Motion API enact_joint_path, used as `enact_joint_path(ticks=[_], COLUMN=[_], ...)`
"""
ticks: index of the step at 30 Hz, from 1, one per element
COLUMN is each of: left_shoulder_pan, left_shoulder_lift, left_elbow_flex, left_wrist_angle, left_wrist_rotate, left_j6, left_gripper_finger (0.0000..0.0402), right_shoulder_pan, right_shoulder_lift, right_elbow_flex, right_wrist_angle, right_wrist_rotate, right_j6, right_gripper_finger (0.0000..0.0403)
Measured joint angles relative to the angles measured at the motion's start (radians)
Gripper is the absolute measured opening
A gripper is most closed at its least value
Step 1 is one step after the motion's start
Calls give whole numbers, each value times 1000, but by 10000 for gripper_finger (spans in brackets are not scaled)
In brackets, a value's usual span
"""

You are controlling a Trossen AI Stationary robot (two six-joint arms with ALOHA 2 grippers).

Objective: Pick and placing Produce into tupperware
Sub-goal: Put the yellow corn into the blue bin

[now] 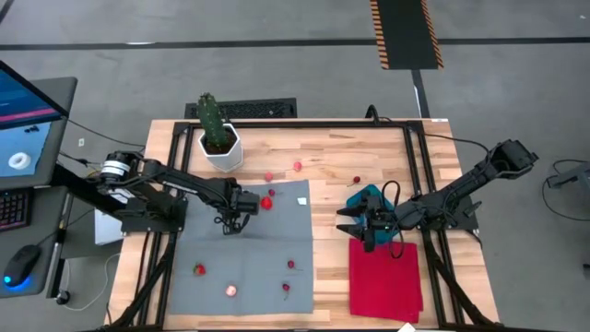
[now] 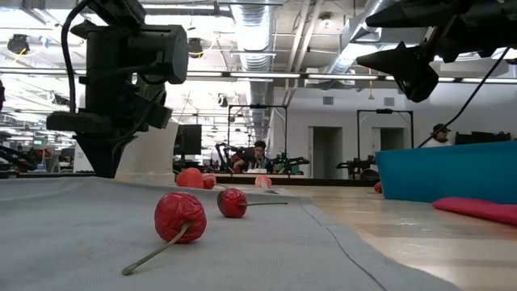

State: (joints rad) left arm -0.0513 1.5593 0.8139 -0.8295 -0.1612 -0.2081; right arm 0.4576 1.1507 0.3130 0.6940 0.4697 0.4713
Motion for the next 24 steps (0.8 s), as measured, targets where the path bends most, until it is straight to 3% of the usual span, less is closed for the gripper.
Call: enact_joint_path(ticks=[8, 12, 24], left_shoulder_pan=[-6, -29, -162], left_shoulder_lift=[-64, -166, -645], left_elbow_flex=[7, 9, -101], left_wrist_angle=[-34, 0, 498], left_wrist_rotate=[5, -4, 24], left_j6=[-2, -22, 10], left_gripper_finger=[22, 23, 23], right_shoulder_pan=[-2, -2, 7], right_shoulder_lift=[0, 0, -7], right_elbow_flex=[0, 0, 0], right_wrist_angle=[-6, -6, 3], right_wrist_rotate=[1, 1, 0], right_j6=[0, -3, -49], right_gripper_finger=[276, 276, 276])
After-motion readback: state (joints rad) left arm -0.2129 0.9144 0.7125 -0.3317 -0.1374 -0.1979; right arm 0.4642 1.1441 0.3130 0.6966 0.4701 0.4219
